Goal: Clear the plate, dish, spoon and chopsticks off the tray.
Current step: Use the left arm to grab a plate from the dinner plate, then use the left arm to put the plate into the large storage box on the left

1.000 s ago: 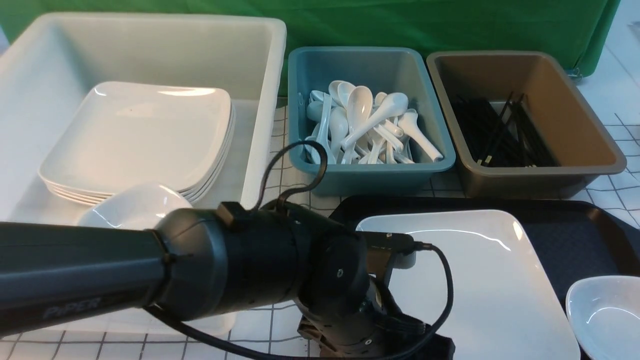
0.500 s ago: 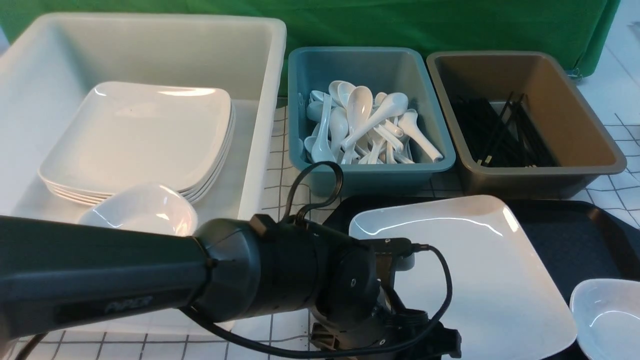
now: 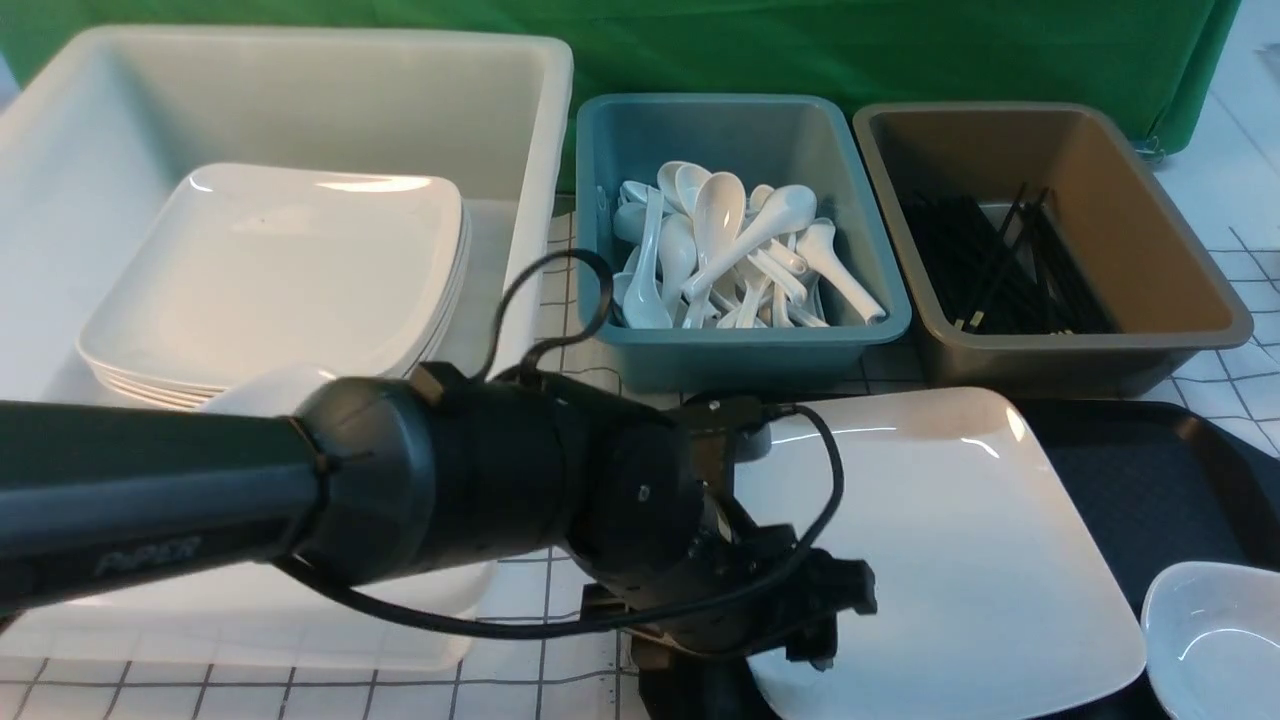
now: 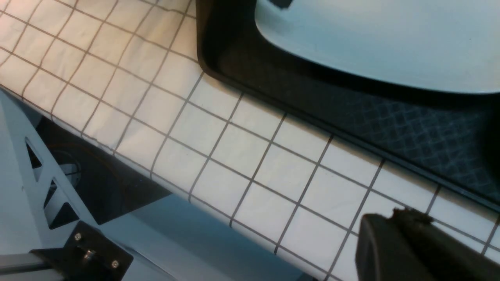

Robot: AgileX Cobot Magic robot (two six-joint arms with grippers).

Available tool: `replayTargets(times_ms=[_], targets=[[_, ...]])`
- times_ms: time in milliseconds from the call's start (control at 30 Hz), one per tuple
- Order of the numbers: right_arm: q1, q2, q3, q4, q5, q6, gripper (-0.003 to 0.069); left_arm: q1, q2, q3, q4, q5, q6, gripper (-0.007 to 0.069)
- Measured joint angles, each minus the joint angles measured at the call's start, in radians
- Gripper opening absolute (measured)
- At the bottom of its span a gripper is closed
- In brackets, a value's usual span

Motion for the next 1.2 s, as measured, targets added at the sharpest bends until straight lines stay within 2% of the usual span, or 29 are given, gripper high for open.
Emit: replayTargets(times_ms=[400,600,700,867,900,967,1033,1200], targets=[[0.0,0.0,0.0,0.0,0.0,0.0,0.0114,0.007,0.073,0.005,-0.068,-0.014,-0.026,0.0489],[0.0,0.0,0.0,0.0,0.0,0.0,0.0122,0.007,0.082,0.007,-0.086,-0.112,-0.026,0.0468],[0.0,0.0,0.0,0.0,0.0,0.0,0.0123,0.007,0.089,0.008,-0.086,-0.141,-0.026,0.0419],[0.0,0.0,0.0,0.0,0.0,0.0,0.0126,0.01,0.091,0.01,-0.101,-0.166,-0.026,0.0147],[0.0,0.0,0.0,0.0,0.0,0.0,0.0126,0.01,0.091,0.01,-0.101,-0.168,-0.026,0.0137],[0.0,0.0,0.0,0.0,0.0,0.0,0.0126,0.012,0.088,0.01,-0.119,-0.185,-0.041,0.0059],[0.0,0.0,0.0,0.0,0.0,0.0,0.0126,0.012,0.069,0.01,-0.119,-0.197,-0.029,0.0028],[0.0,0.0,0.0,0.0,0.0,0.0,0.0132,0.012,0.001,0.01,-0.106,-0.198,-0.004,0.0015]])
